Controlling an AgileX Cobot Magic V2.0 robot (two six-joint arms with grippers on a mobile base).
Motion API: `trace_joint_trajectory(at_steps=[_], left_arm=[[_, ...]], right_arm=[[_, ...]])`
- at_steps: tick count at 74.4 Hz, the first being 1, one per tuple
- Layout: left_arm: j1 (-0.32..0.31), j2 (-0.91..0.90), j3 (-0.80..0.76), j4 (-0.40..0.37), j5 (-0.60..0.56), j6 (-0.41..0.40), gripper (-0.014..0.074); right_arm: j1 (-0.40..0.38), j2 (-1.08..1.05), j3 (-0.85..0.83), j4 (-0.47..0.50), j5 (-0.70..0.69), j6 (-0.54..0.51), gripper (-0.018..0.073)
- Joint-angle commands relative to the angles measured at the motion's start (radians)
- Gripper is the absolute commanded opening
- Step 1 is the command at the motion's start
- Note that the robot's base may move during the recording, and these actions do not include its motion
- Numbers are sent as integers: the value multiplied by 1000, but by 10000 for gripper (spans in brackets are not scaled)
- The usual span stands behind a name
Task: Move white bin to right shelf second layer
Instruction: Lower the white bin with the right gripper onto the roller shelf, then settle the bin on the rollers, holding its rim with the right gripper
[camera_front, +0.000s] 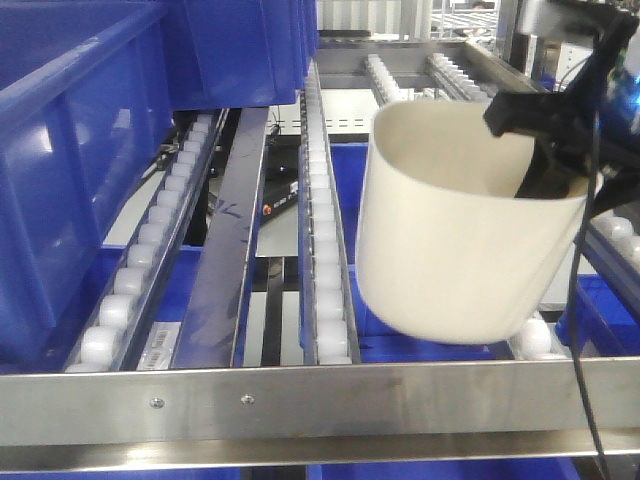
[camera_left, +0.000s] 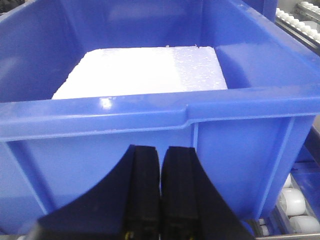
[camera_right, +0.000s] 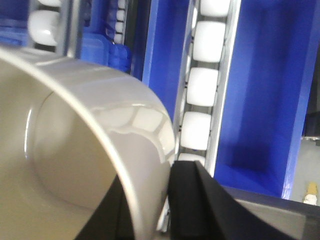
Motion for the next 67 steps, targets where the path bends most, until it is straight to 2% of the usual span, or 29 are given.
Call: trace_joint_trajectory(at_steps=[1,67], left_arm=[[-3,-14,37,0,-87,-5,85],[-3,-14,37,0,-87,-5,85]], right_arm=[[-1,-22,-34,10,-61,-7,55],[-1,35,-34,2,-103,-7,55]])
